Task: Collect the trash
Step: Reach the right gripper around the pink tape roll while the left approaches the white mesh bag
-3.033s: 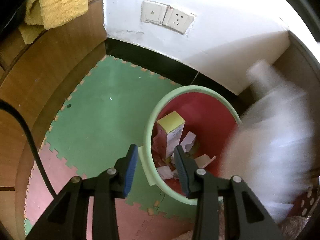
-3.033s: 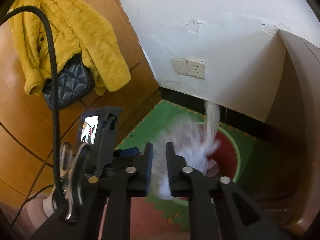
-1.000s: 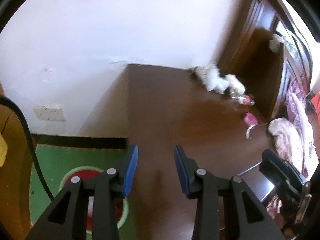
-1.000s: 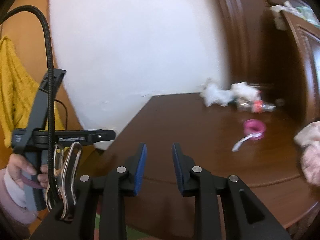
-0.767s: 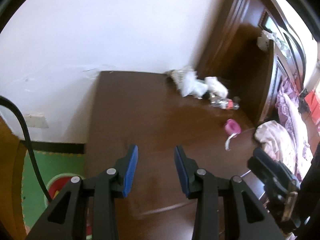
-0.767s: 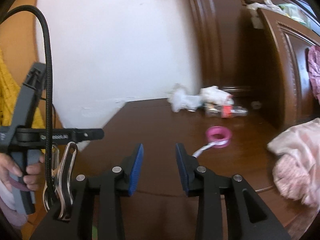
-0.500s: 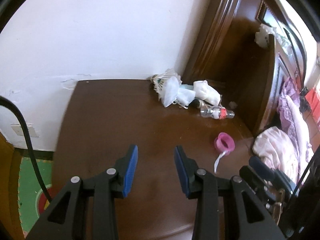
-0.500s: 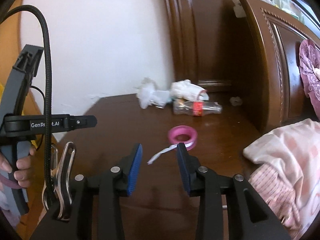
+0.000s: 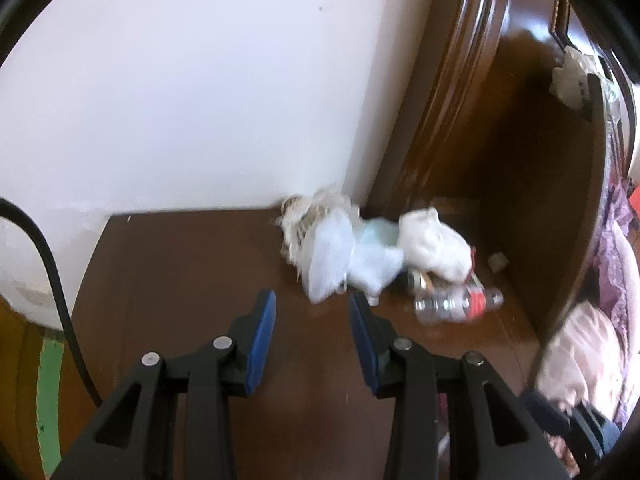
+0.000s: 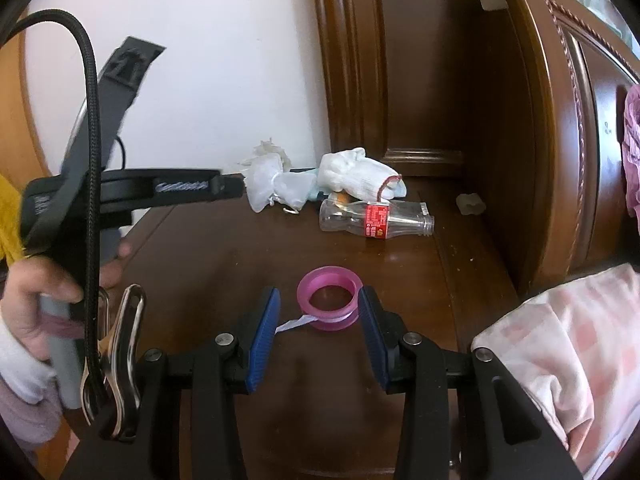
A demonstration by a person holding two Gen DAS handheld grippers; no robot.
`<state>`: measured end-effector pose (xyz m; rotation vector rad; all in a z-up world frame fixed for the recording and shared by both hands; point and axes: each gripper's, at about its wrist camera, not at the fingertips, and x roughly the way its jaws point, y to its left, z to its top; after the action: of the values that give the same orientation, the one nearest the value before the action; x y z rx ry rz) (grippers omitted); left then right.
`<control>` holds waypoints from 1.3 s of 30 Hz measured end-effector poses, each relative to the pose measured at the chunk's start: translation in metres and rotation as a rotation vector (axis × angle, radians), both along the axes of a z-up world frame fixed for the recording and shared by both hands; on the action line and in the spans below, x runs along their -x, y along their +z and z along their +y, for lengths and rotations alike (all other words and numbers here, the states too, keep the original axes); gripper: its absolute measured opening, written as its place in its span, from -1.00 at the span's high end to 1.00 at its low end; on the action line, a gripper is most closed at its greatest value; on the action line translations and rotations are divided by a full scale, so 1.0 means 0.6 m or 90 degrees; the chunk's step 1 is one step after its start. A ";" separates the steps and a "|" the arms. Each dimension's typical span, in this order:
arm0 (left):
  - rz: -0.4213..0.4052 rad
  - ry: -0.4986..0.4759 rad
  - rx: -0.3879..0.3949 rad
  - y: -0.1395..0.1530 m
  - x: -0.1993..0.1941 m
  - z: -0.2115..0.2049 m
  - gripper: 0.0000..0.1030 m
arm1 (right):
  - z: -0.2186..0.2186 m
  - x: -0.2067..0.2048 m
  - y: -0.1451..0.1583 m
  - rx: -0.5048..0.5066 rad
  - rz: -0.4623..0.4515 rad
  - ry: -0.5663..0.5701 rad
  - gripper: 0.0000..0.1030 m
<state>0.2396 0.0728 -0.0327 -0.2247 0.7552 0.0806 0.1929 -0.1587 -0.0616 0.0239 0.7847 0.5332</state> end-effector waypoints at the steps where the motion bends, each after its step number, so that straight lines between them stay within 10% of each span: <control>1: -0.002 -0.002 0.003 -0.001 -0.012 -0.001 0.23 | 0.001 -0.002 -0.001 -0.006 0.001 -0.004 0.19; 23: -0.002 -0.073 0.028 -0.029 -0.080 0.005 0.24 | 0.041 -0.033 -0.024 0.023 0.044 -0.042 0.19; 28: 0.012 -0.074 0.057 -0.036 -0.081 0.021 0.71 | 0.040 -0.040 -0.022 0.011 0.057 -0.039 0.19; 39: 0.008 -0.106 0.093 -0.019 -0.054 0.026 0.86 | 0.044 -0.047 -0.023 0.009 0.067 -0.039 0.19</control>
<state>0.2718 0.0882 -0.0439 -0.3000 0.7904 -0.1311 0.2211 -0.1324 -0.0756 0.0628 0.8871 0.4714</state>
